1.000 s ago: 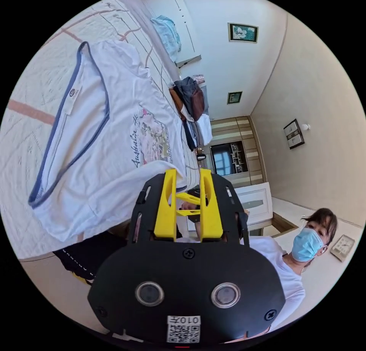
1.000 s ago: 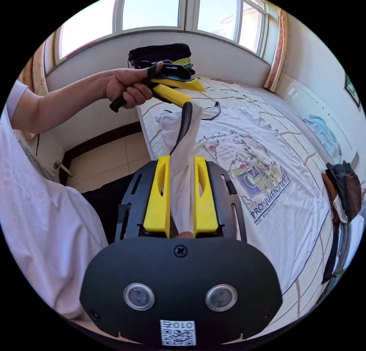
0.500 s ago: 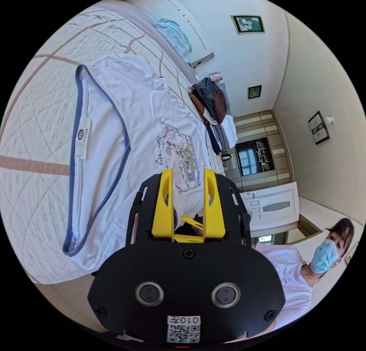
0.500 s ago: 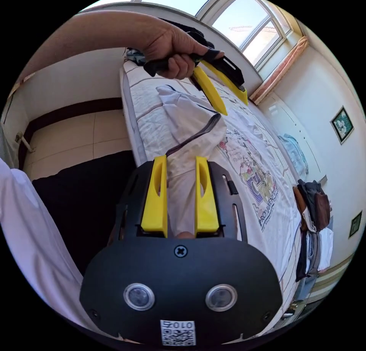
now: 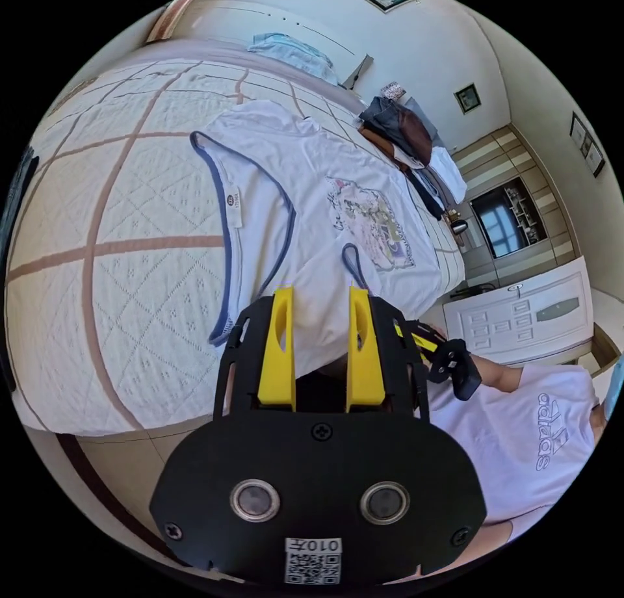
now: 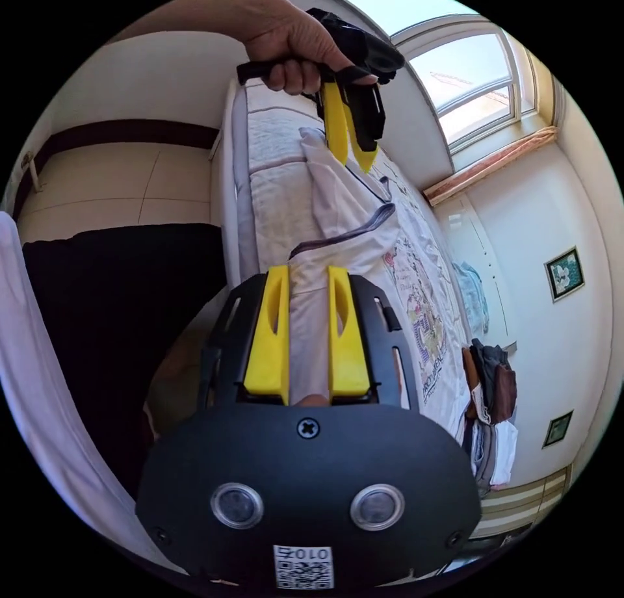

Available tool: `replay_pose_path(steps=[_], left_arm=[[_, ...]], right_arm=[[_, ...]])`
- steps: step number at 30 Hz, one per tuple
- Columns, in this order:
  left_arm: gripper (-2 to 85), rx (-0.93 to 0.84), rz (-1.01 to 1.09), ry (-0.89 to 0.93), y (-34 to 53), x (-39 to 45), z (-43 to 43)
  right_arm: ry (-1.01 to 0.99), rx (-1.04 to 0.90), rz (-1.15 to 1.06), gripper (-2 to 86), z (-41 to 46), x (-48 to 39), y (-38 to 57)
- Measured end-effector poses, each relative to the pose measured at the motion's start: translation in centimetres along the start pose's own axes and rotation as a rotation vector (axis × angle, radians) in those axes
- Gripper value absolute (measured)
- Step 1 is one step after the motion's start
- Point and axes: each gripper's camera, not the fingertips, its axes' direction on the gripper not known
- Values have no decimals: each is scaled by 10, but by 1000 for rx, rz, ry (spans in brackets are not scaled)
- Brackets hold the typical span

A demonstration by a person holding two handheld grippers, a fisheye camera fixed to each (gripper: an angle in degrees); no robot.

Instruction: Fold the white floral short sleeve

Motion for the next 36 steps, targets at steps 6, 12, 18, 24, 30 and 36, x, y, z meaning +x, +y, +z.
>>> replay_pose_path(steps=[6,12,18,24,30,36], left_arm=[[33,-1,25,-24,4,9,0],[3,-101,68,-74,9,22,11],[8,-37,111,-125,19,45,2],[30,-48,234,-217,9,64,7],[23,-76,236,-186,6,59,18],[14,-33,278,-211,18,69,1]], right_arm=[[-335,107,226,41,-11,96,29],[-796,-137,865,55,98,227,146],[-805,25,911,98,98,229,193],[-653,-29,718,104,103,180,169],[-645,-54,737,90,127,178,172],[-686,-50,701,45,139,177,175]])
